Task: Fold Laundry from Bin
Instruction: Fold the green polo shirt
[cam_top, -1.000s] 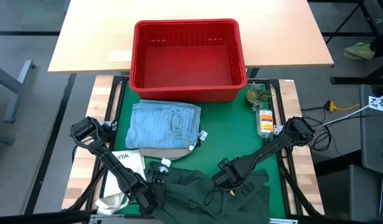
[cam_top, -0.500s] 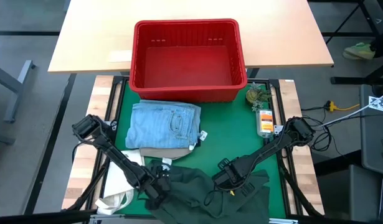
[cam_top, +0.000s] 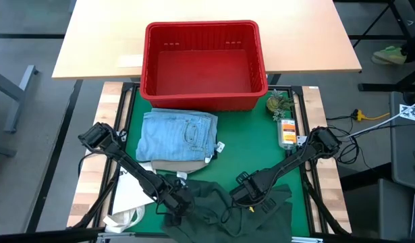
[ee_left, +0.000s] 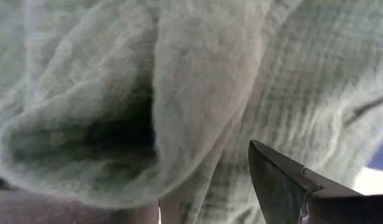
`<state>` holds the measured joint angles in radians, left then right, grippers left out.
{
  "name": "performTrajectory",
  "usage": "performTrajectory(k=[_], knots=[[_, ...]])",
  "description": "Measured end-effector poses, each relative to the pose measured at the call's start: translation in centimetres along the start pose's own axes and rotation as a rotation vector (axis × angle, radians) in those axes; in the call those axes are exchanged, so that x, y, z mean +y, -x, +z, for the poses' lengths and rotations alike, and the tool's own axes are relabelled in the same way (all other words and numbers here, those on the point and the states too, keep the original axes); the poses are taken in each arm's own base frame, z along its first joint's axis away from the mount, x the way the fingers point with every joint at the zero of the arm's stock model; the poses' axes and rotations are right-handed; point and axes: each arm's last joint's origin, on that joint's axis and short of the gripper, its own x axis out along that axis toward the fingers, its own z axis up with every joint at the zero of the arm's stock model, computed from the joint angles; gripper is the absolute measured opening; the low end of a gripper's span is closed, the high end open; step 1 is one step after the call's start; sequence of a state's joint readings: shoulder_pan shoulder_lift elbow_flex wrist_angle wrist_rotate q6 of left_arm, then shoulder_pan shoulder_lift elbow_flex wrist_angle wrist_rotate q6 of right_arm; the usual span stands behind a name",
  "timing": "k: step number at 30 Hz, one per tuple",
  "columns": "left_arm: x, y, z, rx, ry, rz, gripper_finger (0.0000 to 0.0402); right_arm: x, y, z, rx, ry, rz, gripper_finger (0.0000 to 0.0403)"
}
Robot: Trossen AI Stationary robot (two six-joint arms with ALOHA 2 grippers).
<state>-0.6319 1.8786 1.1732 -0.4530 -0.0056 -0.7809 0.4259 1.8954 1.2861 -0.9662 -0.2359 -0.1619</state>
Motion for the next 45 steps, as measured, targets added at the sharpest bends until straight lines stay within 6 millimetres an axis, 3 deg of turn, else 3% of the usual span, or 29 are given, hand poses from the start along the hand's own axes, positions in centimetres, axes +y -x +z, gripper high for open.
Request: performTrajectory(k=[9,18,26,35,45], knots=[[0.0,0.0,-0.2,-0.049,-0.068,0.063,0.0167,0.0,0.0,0.0,0.0,0.0,0.0,0.001],[0.5,-0.7,-1.7,-0.099,-0.124,0.188,0.0163,0.0,0.0,0.0,0.0,0.0,0.0,0.001],[0.4,-0.8,-1.8,-0.045,-0.115,0.127,0.0112,0.0,0.0,0.0,0.0,0.0,0.0,0.001],[0.9,-0.8,-1.2,-0.013,-0.064,0.091,0.0103,0.0,0.0,0.0,0.0,0.0,0.0,0.001],[1.6,-0.2,-0.4,0.034,0.04,0.028,0.0008,0.1,1.1,0.6,-0.017,-0.021,-0.022,0.0004]])
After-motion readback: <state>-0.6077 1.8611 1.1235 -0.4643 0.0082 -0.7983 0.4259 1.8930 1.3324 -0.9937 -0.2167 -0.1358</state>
